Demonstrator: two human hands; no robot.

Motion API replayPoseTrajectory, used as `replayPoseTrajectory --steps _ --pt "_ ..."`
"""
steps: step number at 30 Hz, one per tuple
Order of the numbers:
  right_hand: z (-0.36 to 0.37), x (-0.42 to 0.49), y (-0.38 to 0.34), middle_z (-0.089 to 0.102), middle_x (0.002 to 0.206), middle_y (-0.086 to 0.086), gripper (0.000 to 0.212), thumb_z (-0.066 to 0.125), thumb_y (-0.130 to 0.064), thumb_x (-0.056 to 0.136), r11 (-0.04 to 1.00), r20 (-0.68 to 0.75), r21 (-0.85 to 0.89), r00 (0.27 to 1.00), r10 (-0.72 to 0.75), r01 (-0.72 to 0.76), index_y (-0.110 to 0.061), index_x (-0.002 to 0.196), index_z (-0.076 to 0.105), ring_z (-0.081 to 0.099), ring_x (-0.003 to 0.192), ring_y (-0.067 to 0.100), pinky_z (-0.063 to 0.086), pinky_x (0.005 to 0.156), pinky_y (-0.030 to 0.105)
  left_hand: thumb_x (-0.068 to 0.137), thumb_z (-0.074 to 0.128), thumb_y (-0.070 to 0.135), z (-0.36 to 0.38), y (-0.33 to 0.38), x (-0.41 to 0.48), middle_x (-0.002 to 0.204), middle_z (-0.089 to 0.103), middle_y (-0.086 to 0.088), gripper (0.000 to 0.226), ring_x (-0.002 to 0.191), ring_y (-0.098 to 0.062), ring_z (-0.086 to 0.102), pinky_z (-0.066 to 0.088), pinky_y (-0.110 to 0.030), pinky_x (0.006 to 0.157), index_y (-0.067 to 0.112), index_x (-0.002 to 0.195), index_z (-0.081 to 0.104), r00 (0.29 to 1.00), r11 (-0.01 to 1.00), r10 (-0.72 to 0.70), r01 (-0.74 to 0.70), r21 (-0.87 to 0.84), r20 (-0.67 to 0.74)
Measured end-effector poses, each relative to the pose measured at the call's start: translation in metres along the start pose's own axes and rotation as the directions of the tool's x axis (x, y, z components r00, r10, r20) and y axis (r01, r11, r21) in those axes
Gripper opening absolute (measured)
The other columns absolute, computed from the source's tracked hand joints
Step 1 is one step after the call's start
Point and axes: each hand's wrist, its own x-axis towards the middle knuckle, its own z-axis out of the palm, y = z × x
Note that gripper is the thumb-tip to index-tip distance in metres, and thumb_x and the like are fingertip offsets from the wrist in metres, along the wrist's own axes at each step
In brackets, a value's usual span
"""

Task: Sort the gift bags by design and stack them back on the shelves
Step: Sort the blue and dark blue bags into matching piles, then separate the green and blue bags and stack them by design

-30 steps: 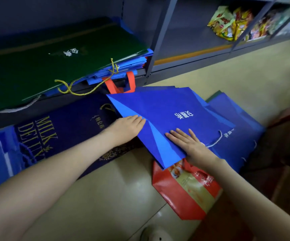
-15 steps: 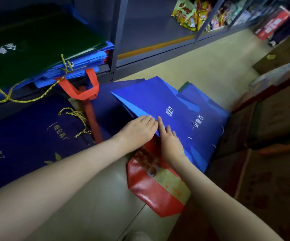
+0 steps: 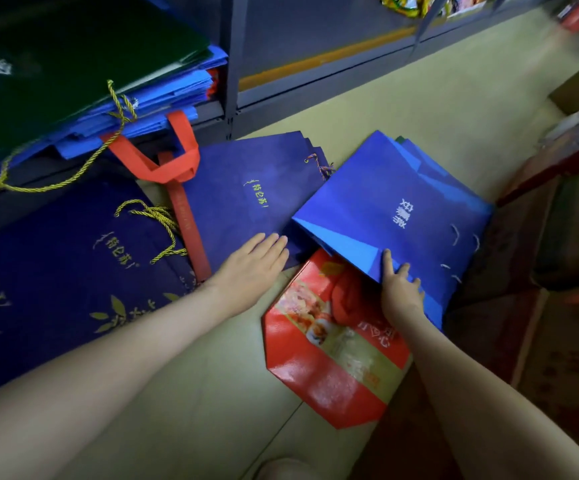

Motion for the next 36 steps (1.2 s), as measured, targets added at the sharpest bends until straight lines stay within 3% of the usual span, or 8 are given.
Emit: replayPoseTrajectory --steps 5,9,16,20,25,32,34,36 --pt "0.016 0.008 0.001 0.01 0.157 0.021 0.071 0.029 -0.003 0.098 0.996 0.073 0.085 0.997 -0.021 0.015 -0.021 0.15 -0.016 0.026 0.137 0.048 0.035 0.105 0.05 0.077 0.027 0.01 0.018 0.002 -0.01 0.126 0.06 -0.018 0.056 0.115 -0.031 0.059 0.039 -0.041 0.102 0.001 0.117 0.065 0.996 0.998 -0.065 0.064 0.023 0.059" --pt "0.023 0.006 0.004 0.004 0.159 0.012 0.072 0.037 -0.042 0.1 0.965 0.096 0.1 0.964 -0.25 0.24 -0.026 0.152 -0.01 0.01 0.145 0.033 0.025 0.108 0.053 0.076 0.035 0.015 0.025 0.007 -0.001 0.129 0.058 -0.017 0.055 0.118 -0.03 0.057 0.04 -0.041 0.103 0.004 0.122 0.063 0.997 0.998 -0.045 0.042 0.053 0.058" --pt "0.021 0.017 -0.002 0.002 0.16 0.002 0.071 0.038 -0.015 0.1 0.972 0.05 0.023 0.971 -0.235 0.234 -0.027 0.152 -0.009 0.005 0.147 0.022 0.029 0.108 0.049 0.066 0.067 0.012 0.033 0.008 -0.004 0.13 0.056 -0.02 0.055 0.119 -0.033 0.057 0.028 -0.042 0.105 0.003 0.12 0.063 0.996 0.997 -0.069 0.067 0.046 0.062" --pt "0.004 0.015 -0.033 0.013 0.159 0.01 0.068 0.044 -0.026 0.099 0.946 -0.078 0.117 0.953 -0.294 0.302 -0.017 0.154 0.004 0.014 0.146 0.025 0.025 0.11 0.051 0.063 0.077 0.009 0.015 -0.022 -0.035 0.137 0.05 -0.022 0.066 0.124 -0.034 0.051 0.026 -0.042 0.107 0.001 0.126 0.058 0.973 0.975 -0.223 0.224 0.001 0.053" --pt "-0.046 -0.002 -0.165 0.044 0.142 0.024 0.076 0.071 0.002 0.074 0.687 -0.427 0.13 0.665 -0.612 0.715 0.006 0.141 0.035 0.046 0.128 0.041 0.047 0.091 0.059 0.068 0.074 0.007 -0.031 -0.109 -0.108 0.147 0.037 -0.021 0.073 0.138 -0.032 0.032 0.022 -0.045 0.113 0.002 0.136 0.049 0.805 0.802 -0.589 0.593 0.079 -0.068" --pt "-0.124 -0.083 -0.361 0.032 0.151 0.018 0.084 0.06 0.009 0.073 0.322 -0.642 -0.055 0.214 -0.737 0.945 -0.003 0.148 0.024 0.027 0.14 0.032 0.03 0.109 0.053 0.085 0.062 0.032 -0.072 -0.202 -0.24 0.152 0.02 -0.027 0.081 0.142 -0.04 0.019 0.013 -0.052 0.115 0.003 0.149 0.021 0.351 0.358 -0.932 0.843 0.401 0.093" --pt "-0.135 -0.107 -0.396 0.03 0.152 0.018 0.088 0.059 0.006 0.07 0.303 -0.637 -0.112 0.166 -0.753 0.946 -0.007 0.149 0.022 0.024 0.142 0.033 0.024 0.111 0.053 0.096 0.035 0.013 -0.072 -0.213 -0.264 0.155 0.016 -0.023 0.063 0.143 -0.034 0.018 0.015 -0.044 0.117 -0.001 0.15 0.005 0.335 0.385 -0.922 0.833 0.397 0.192" --pt "-0.143 -0.124 -0.418 0.029 0.153 0.016 0.093 0.062 0.003 0.067 0.313 -0.63 -0.148 0.155 -0.761 0.938 -0.01 0.15 0.021 0.023 0.142 0.033 0.019 0.112 0.053 0.085 0.02 -0.002 -0.072 -0.217 -0.275 0.145 0.035 -0.029 0.059 0.132 -0.036 0.041 0.035 -0.04 0.108 -0.011 0.143 0.023 0.414 0.45 -0.893 0.829 0.331 0.177"
